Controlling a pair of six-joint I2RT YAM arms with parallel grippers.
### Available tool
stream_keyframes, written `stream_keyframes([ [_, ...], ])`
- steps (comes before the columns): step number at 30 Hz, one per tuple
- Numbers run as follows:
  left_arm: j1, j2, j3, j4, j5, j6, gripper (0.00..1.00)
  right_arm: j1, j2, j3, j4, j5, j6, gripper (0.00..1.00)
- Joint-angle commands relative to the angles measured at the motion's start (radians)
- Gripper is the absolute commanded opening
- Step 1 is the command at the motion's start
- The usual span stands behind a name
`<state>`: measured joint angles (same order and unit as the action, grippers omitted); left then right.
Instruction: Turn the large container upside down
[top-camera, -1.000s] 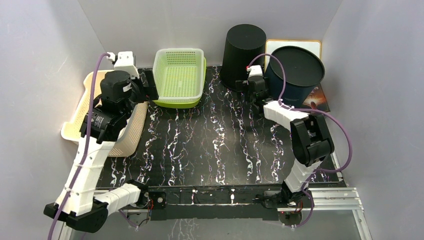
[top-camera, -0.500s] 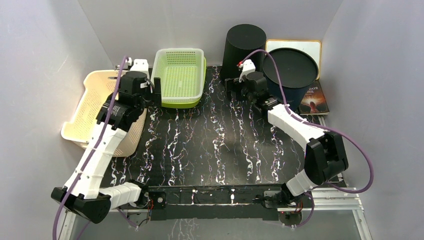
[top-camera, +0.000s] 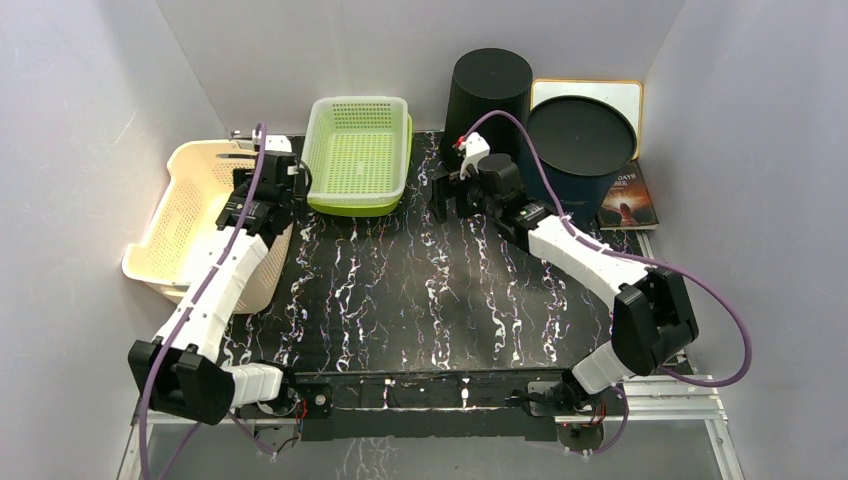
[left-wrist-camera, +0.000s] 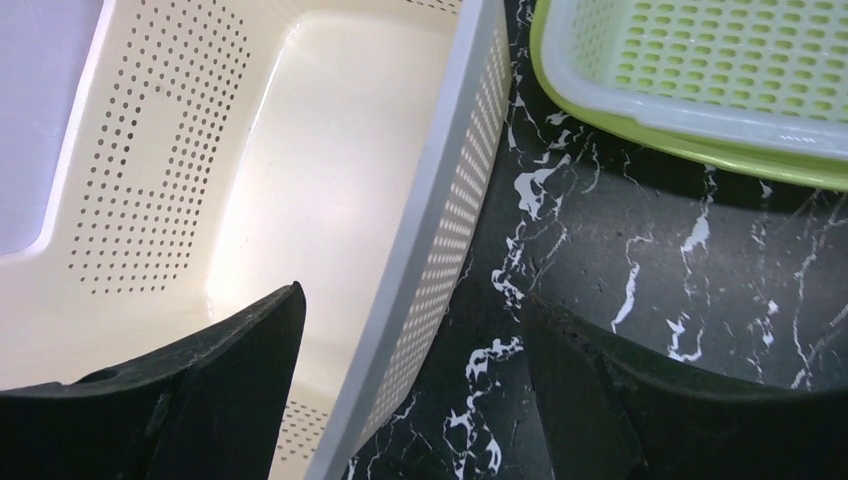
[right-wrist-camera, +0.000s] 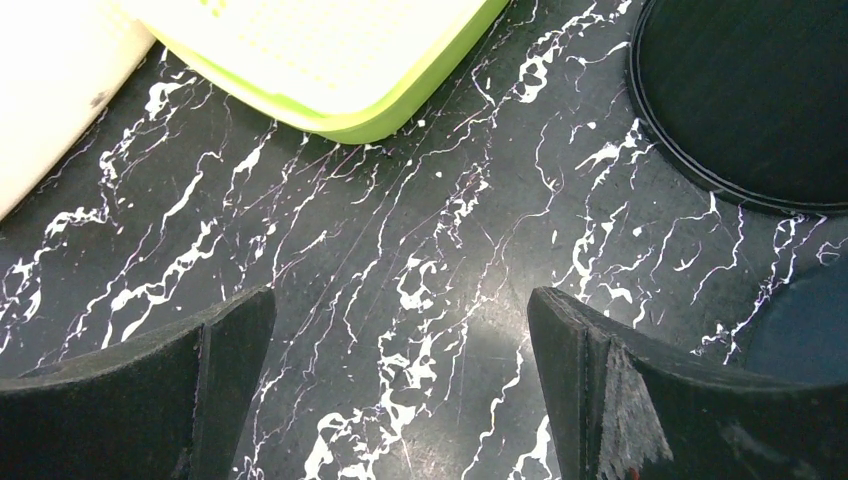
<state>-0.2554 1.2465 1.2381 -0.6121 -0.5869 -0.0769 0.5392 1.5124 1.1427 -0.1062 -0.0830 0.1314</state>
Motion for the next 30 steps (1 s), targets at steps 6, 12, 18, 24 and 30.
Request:
stream_keyframes([
  [6,0.117,0.061,-0.026,0.121,0.120,0.069,0.71,0.000,-0.075,-0.040,0.062,-0.008,0.002,0.98],
  [12,0.125,0.073,-0.081,0.142,0.184,0.081,0.69,0.001,-0.085,-0.058,0.075,0.009,-0.006,0.98],
  [18,0.151,0.070,-0.129,0.153,0.173,0.077,0.69,0.001,-0.081,-0.069,0.082,0.009,-0.011,0.98],
  [24,0.166,0.096,-0.161,0.160,0.119,0.082,0.68,0.001,-0.078,-0.077,0.087,0.008,-0.012,0.98],
  [30,0.171,0.103,-0.188,0.147,0.115,0.021,0.56,0.000,-0.077,-0.081,0.089,0.028,-0.019,0.98],
])
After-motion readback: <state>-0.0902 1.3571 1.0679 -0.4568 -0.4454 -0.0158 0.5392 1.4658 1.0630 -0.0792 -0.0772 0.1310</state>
